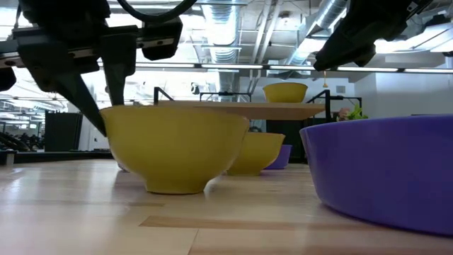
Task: Pick & Place Mini bowls
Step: Stack the bottom yellow patterned bowl on the yellow patterned bowl on the shelf
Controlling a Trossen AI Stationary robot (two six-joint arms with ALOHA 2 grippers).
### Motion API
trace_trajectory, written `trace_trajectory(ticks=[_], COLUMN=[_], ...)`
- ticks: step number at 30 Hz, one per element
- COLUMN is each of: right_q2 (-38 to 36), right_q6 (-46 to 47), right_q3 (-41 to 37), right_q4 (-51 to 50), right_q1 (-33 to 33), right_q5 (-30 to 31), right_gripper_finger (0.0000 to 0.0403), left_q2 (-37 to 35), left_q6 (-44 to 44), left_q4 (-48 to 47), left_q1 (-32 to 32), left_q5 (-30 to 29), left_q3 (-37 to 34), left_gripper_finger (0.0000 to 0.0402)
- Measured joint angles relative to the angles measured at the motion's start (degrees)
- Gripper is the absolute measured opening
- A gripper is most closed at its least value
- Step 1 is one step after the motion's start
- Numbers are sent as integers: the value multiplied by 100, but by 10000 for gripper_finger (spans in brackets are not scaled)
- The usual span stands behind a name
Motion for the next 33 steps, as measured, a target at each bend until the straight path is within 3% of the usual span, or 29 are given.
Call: trace_trajectory(ticks=[4,18,27,33], right_q2=[0,0,-2,-2], right_q6=[0,2,346,507], right_q3=[0,0,0,141], right_q4=[0,25,678,732], right_q1=[0,0,-121,-518], right_q5=[0,0,-34,-612], right_gripper_finger=[101,101,101,101], left_q2=[0,-2,0,-4], left_q6=[-4,-118,-129,-125], left_q4=[51,82,80,114], left_q1=[0,-126,-441,-472], left_q5=[-32,-75,-582,-1006], left_q3=[3,7,0,0], left_gripper_finger=[12,9,10,10])
